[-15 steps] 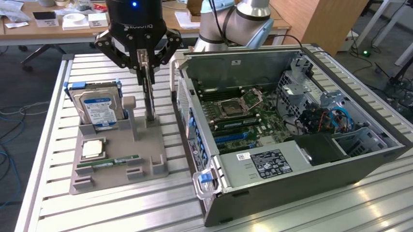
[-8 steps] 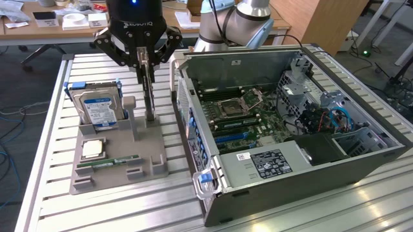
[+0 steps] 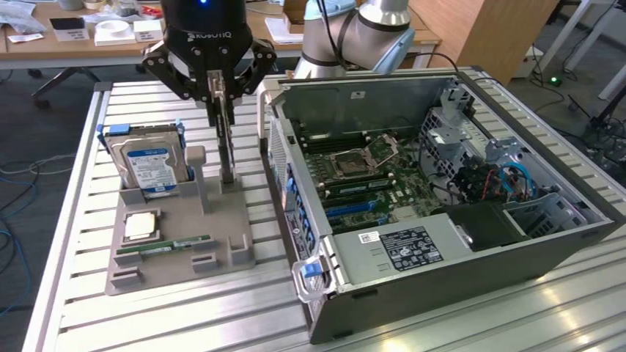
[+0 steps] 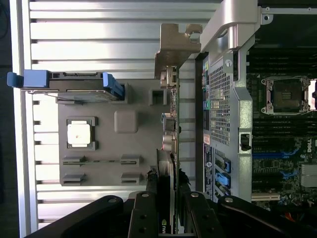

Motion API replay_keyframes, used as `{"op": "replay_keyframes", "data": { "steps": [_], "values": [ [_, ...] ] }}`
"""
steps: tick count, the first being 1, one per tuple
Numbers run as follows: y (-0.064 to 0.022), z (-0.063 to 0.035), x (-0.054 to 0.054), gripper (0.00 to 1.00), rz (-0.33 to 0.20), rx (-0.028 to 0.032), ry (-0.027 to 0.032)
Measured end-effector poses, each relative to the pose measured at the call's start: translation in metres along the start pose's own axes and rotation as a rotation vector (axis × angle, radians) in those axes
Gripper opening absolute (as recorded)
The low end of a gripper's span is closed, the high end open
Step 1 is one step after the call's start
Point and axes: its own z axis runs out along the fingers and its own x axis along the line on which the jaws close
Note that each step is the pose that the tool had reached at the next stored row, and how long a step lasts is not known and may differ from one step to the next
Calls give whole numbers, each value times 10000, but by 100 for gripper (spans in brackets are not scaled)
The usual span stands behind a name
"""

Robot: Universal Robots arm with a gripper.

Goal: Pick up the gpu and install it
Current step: 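Pick up the gpu and move the gpu toward the slot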

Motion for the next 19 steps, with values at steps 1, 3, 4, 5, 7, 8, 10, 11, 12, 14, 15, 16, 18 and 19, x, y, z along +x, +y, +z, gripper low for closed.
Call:
{"op": "replay_keyframes", "data": {
  "steps": [1, 3, 4, 5, 7, 8, 10, 11, 12, 14, 15, 16, 18, 19],
  "values": [
    [0, -1, 0, 26, 0, -1, -1],
    [0, -3, 0, 26, 1, -1, -1],
    [0, -6, -2, 26, 0, 0, 0],
    [1, -10, -3, 26, 0, 2, 2],
    [1, -19, -4, 26, 0, 1, 1],
    [1, -24, -5, 26, 1, 0, 0],
    [1, -30, -5, 26, 0, 0, -1],
    [1, -30, -6, 26, 0, -1, -1],
    [1, -30, -6, 26, 0, -1, -1],
    [2, -31, -7, 26, 0, 1, 0],
    [2, -31, -12, 26, -1, 0, 1],
    [2, -32, -19, 26, -2, 2, 1],
    [3, -30, -42, 26, 0, 0, 0],
    [3, -30, -57, 26, 0, 0, 1]
  ]
}}
